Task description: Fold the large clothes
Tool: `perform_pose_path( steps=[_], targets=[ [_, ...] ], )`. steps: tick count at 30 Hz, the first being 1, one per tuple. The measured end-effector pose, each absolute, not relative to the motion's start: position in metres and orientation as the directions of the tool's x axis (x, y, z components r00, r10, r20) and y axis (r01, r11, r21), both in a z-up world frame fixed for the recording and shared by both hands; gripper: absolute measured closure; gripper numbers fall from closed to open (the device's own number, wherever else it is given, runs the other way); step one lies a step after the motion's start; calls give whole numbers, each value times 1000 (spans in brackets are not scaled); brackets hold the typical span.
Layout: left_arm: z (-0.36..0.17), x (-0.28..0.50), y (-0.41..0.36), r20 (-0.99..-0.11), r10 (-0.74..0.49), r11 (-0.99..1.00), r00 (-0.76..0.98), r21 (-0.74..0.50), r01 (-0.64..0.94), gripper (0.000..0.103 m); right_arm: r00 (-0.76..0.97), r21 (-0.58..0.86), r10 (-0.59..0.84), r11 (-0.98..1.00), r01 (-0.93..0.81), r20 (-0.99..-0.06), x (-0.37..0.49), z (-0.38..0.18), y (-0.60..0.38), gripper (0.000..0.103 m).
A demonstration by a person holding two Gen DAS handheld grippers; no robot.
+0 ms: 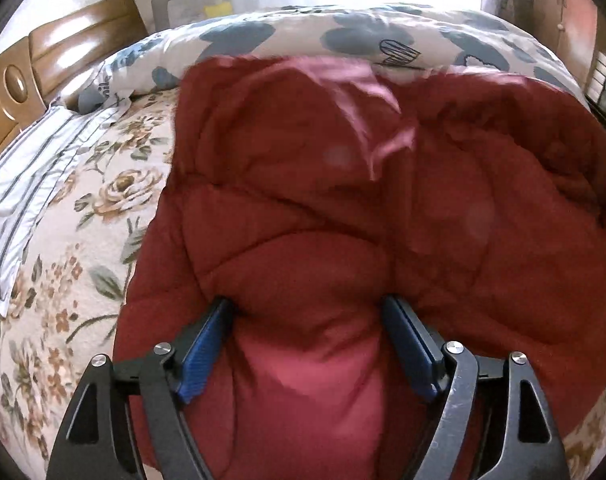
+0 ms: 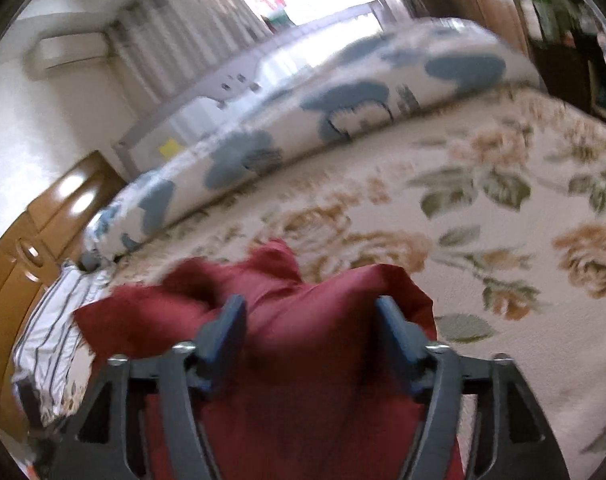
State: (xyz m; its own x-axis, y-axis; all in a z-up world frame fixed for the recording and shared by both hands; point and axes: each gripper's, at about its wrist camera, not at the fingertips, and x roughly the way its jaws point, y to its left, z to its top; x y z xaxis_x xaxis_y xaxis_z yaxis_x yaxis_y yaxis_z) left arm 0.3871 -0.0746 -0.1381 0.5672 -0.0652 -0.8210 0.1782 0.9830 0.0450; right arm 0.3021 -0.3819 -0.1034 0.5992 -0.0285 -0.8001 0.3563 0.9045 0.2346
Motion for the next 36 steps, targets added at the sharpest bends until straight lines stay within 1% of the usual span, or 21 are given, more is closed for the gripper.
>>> perform_pose_path(
  steps=[1,3,5,7,8,11,12,15,18,28,36],
  targets=[
    [-139,388,-75,-820,-61,984,568,48,174,22,593,222,-15,919,325,-805,301,-102,-373,20],
    [-137,389,-74,-820,-49,984,570,58,168,22,527,182,25,951,248,-849,305,-114,-355,20],
    [-136,390,-78,-821,-42,984,570,66,167,22,435,122,32,976,181,-900,313,-135,-340,21],
    [-133,394,-73,-823,-37,985,566,65,158,20,353,82,20,983,163,-935,317,-158,-338,22],
    [-134,398,-73,-825,-34,987,564,63,150,17,339,86,22,981,175,-940,318,-166,-342,21],
    [-143,421,-76,-832,-34,990,554,49,134,15,319,136,51,959,250,-946,320,-180,-363,20],
    [-145,427,-74,-833,-29,991,553,47,123,13,313,144,54,951,273,-948,321,-183,-369,20],
    [-154,442,-71,-841,-12,995,541,44,90,6,301,146,46,936,320,-953,324,-190,-381,20],
    [-162,457,-69,-854,-17,998,519,20,64,2,294,151,47,927,343,-955,326,-198,-385,19],
    [-164,467,-68,-861,-21,998,508,8,56,0,301,171,57,913,370,-952,324,-198,-389,18],
    [-151,455,-60,-855,-37,998,517,-7,59,1,337,174,47,918,357,-940,312,-171,-386,19]
  ],
)
